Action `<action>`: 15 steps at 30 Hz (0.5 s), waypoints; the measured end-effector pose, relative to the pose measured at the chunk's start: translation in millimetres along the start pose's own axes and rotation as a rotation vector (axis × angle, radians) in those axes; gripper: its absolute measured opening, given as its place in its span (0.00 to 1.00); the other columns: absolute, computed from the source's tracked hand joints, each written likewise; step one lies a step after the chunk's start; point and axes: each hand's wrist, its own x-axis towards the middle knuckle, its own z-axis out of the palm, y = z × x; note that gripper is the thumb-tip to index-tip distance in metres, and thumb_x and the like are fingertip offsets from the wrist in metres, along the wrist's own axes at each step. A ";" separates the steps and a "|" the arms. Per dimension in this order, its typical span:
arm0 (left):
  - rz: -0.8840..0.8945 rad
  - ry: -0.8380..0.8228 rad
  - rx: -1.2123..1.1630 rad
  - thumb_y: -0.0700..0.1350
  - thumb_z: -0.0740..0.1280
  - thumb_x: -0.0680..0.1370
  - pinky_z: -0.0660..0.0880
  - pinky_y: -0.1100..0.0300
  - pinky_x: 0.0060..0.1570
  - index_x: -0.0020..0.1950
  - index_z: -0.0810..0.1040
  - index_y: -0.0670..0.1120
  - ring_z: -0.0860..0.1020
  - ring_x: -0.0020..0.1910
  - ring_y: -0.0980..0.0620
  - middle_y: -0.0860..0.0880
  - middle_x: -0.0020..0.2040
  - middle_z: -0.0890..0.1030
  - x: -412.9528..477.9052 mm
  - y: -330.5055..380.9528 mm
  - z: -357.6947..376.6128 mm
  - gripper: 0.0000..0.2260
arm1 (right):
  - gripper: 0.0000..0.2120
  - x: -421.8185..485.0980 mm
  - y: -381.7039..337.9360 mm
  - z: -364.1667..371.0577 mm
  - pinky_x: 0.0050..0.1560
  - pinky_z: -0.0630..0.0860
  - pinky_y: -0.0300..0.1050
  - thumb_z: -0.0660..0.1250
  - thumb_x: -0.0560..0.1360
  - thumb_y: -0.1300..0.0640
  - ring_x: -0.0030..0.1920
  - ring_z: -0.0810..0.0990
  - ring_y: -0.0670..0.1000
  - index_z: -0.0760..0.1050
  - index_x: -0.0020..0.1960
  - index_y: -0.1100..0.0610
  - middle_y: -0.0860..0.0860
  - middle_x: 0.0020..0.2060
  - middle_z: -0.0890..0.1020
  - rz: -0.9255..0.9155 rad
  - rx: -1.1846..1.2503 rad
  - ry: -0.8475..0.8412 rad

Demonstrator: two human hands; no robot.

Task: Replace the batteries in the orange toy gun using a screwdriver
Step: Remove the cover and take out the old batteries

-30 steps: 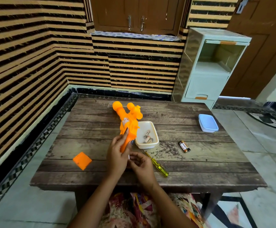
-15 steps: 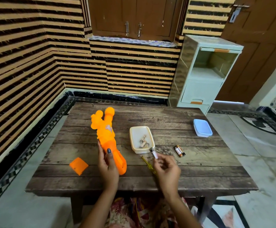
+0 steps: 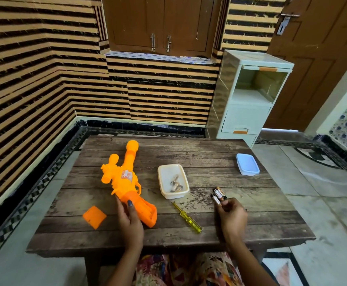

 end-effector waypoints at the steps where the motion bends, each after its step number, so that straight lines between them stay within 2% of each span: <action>1: -0.006 0.002 0.008 0.41 0.54 0.81 0.63 0.60 0.63 0.75 0.57 0.41 0.67 0.68 0.44 0.41 0.70 0.68 0.1 0.7 0.0 0.22 | 0.10 2.6 0.8 1.4 0.39 0.74 0.45 0.73 0.69 0.62 0.37 0.80 0.53 0.72 0.37 0.55 0.53 0.36 0.82 -0.001 -0.006 -0.003; 5: -0.050 0.011 0.018 0.41 0.55 0.81 0.64 0.57 0.64 0.74 0.58 0.42 0.68 0.67 0.43 0.40 0.69 0.69 1.5 -1.3 -0.6 0.21 | 0.14 8.3 1.0 2.0 0.46 0.76 0.47 0.73 0.68 0.63 0.40 0.79 0.55 0.70 0.35 0.52 0.55 0.40 0.80 -0.011 -0.012 -0.009; 8: -0.123 -0.002 -0.028 0.47 0.57 0.81 0.67 0.43 0.65 0.74 0.59 0.46 0.71 0.65 0.43 0.40 0.67 0.72 2.8 -1.1 -1.5 0.22 | 0.14 5.9 -2.2 -0.3 0.46 0.75 0.47 0.74 0.67 0.63 0.40 0.79 0.55 0.69 0.34 0.52 0.55 0.40 0.79 -0.005 -0.016 -0.007; 9: -0.165 0.001 -0.057 0.47 0.57 0.81 0.69 0.41 0.63 0.74 0.60 0.47 0.72 0.63 0.44 0.40 0.66 0.72 3.4 -0.3 -1.4 0.22 | 0.13 3.9 -4.1 -0.8 0.45 0.74 0.46 0.74 0.67 0.63 0.40 0.78 0.55 0.70 0.34 0.53 0.54 0.40 0.78 -0.018 -0.035 0.004; 12: -0.233 0.004 -0.123 0.40 0.56 0.81 0.71 0.48 0.57 0.73 0.61 0.43 0.72 0.61 0.44 0.39 0.65 0.72 4.7 -0.5 -0.4 0.20 | 0.11 -10.3 -14.6 0.8 0.40 0.71 0.44 0.75 0.67 0.60 0.37 0.76 0.53 0.72 0.37 0.53 0.52 0.40 0.75 -0.141 -0.100 0.027; 14: -0.245 -0.001 -0.145 0.40 0.56 0.81 0.72 0.49 0.56 0.73 0.61 0.43 0.72 0.62 0.42 0.39 0.65 0.72 4.8 -0.9 -0.4 0.20 | 0.10 -25.8 -23.1 8.2 0.40 0.71 0.41 0.75 0.67 0.59 0.37 0.76 0.50 0.73 0.37 0.51 0.49 0.38 0.76 -0.283 -0.082 -0.046; 15: -0.255 0.005 -0.153 0.40 0.56 0.81 0.72 0.49 0.56 0.73 0.61 0.43 0.72 0.62 0.41 0.39 0.64 0.73 5.3 -0.9 -0.3 0.20 | 0.09 -34.5 -26.4 13.7 0.41 0.71 0.37 0.75 0.67 0.58 0.38 0.76 0.47 0.75 0.39 0.51 0.47 0.38 0.76 -0.384 -0.084 -0.115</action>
